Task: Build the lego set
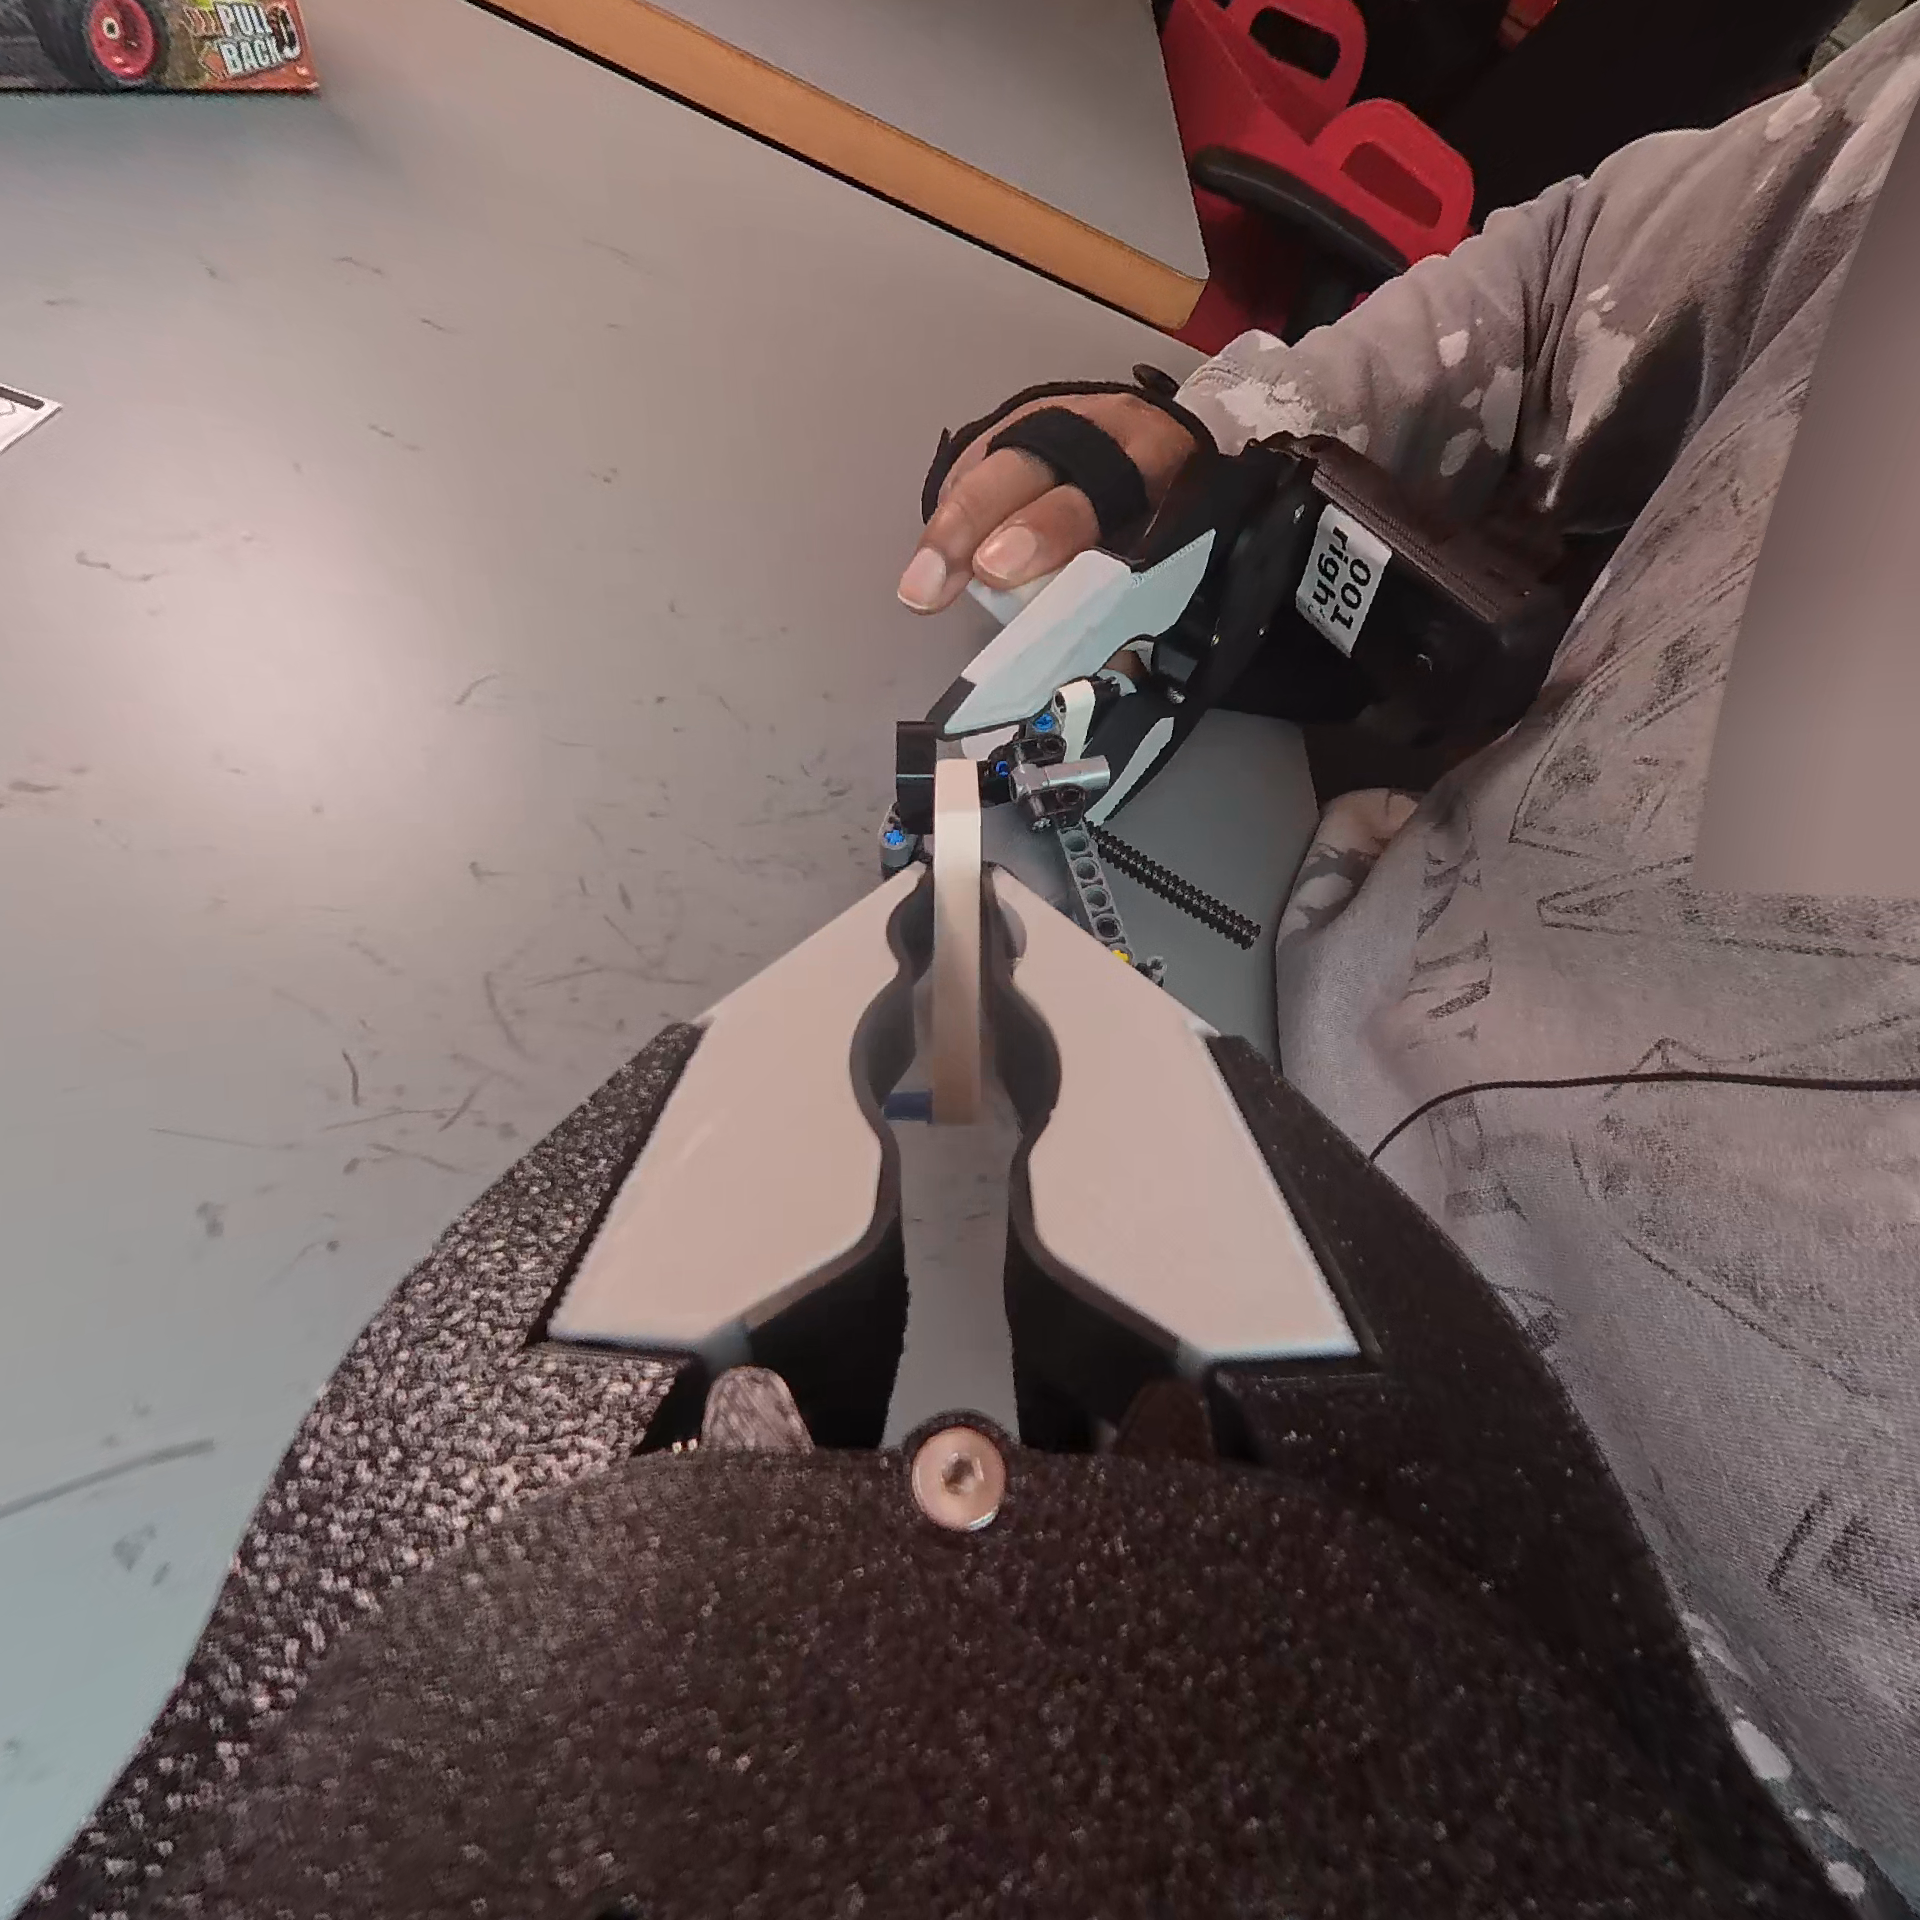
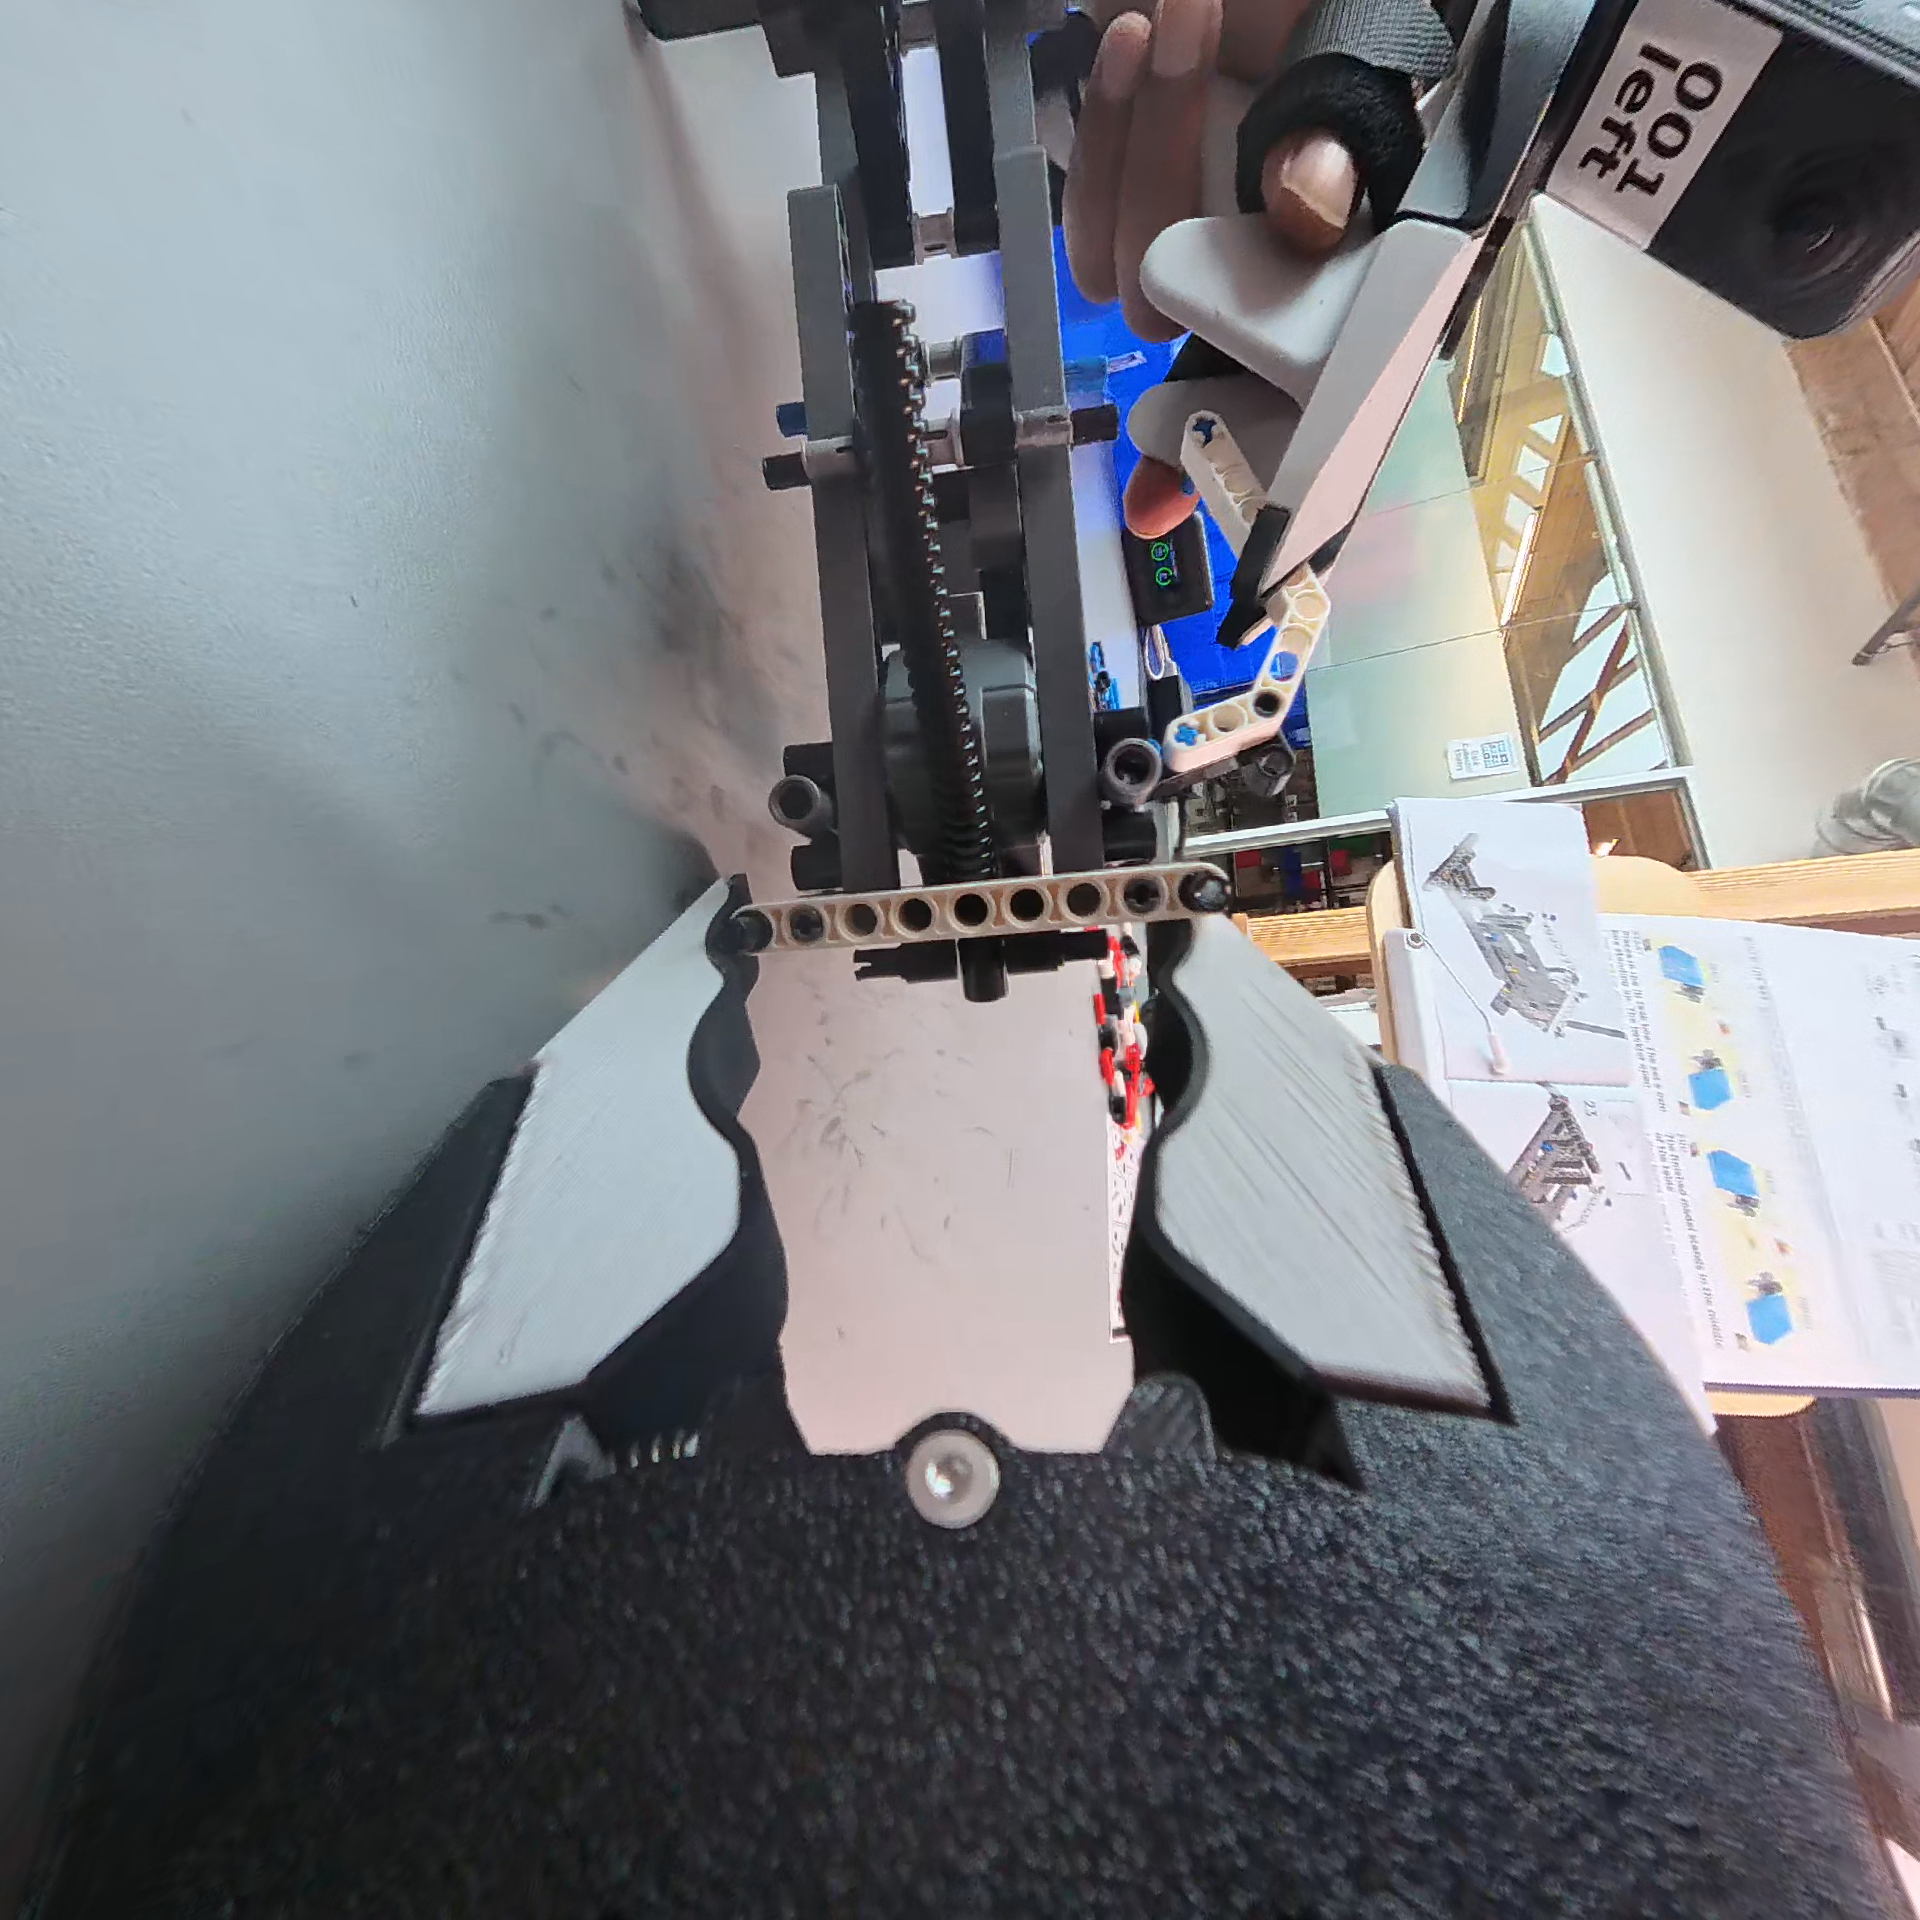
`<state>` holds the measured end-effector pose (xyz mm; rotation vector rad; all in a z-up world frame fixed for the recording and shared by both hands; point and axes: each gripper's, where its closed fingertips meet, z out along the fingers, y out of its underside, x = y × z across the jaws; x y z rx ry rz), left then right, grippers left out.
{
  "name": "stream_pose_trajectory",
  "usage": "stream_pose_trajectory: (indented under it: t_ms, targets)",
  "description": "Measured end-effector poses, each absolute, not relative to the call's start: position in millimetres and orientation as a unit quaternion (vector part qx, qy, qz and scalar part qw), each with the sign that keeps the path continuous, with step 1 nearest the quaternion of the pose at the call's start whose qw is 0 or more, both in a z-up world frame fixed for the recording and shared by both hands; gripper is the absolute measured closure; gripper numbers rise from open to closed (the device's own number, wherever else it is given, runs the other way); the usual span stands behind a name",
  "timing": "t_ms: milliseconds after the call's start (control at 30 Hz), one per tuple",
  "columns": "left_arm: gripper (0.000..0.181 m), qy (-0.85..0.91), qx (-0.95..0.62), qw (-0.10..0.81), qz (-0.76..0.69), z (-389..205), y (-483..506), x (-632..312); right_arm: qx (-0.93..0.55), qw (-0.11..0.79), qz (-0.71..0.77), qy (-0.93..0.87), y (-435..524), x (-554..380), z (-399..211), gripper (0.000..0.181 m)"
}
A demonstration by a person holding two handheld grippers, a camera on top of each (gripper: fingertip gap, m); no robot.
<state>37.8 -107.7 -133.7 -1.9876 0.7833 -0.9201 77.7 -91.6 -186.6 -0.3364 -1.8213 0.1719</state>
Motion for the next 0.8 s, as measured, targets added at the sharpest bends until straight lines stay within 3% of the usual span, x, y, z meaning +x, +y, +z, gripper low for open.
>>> stream_pose_trajectory:
  t_ms: [800]
  targets:
    - [0.174,0.311,-0.785,0.409,-0.348,-131.6,-108.4,36.5,-0.19,0.566,0.088,-0.798,-85.7,77.6,-187.8,0.106]
